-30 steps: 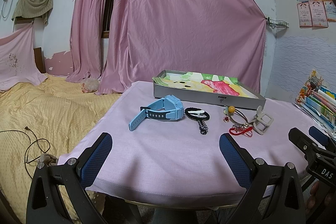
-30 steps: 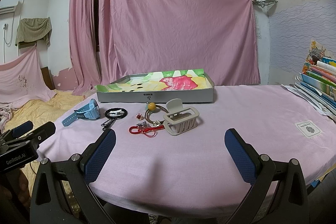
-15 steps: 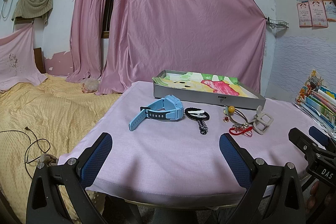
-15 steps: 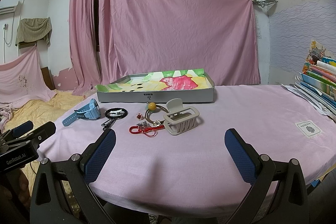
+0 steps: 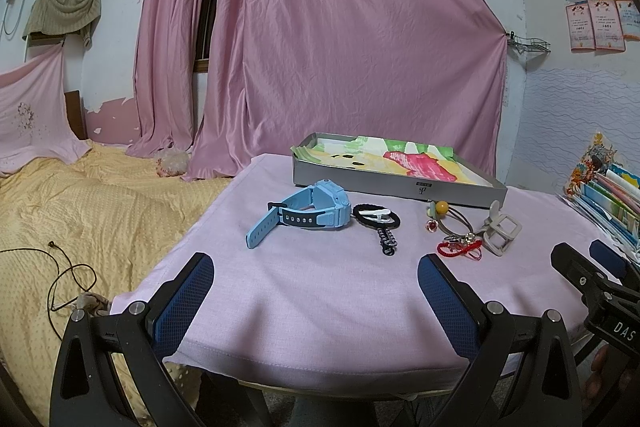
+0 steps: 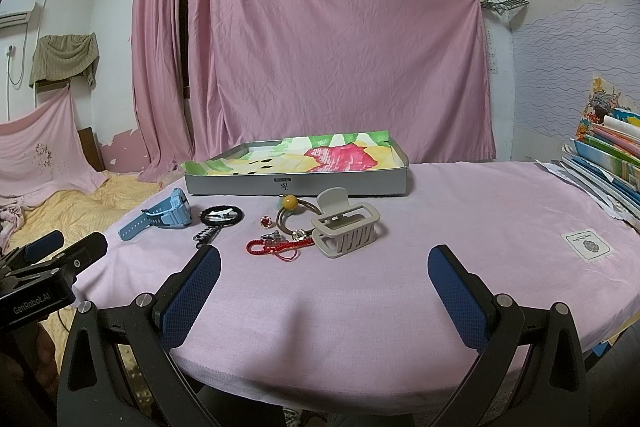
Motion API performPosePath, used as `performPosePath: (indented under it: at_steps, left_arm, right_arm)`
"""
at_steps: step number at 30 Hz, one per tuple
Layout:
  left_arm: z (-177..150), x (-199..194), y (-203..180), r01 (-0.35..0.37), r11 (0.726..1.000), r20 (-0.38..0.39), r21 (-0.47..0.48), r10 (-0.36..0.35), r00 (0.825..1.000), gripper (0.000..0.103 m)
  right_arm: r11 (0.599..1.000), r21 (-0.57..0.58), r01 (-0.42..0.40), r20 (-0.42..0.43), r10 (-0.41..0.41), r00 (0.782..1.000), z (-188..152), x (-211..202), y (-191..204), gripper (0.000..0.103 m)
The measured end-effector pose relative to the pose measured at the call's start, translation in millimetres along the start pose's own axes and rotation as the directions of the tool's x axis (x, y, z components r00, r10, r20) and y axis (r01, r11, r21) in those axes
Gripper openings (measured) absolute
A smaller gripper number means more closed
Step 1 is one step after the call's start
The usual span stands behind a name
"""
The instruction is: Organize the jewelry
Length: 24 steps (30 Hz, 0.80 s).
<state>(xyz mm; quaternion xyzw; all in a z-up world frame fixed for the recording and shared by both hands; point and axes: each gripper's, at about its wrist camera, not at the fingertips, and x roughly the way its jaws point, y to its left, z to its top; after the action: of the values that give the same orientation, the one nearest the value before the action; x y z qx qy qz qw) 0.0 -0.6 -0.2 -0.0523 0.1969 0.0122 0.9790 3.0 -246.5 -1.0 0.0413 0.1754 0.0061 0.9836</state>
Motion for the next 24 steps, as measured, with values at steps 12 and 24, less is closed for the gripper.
performPosePath:
  at_steps: [12,24]
  left_arm:
    - [0,0,0,-0.001,1.000,0.000,0.001,0.001,1.000,0.102]
    - [16,1,-1,0.001,0.999,0.051,0.046,-0.004,0.999,0.102]
  right_arm:
    - [1.000,0.004,-0.005,0.004,0.005,1.000,0,0,0,0.102]
    - [1.000,0.008,0.008,0.127,-0.009,0.992,17,-9,-12,0.102]
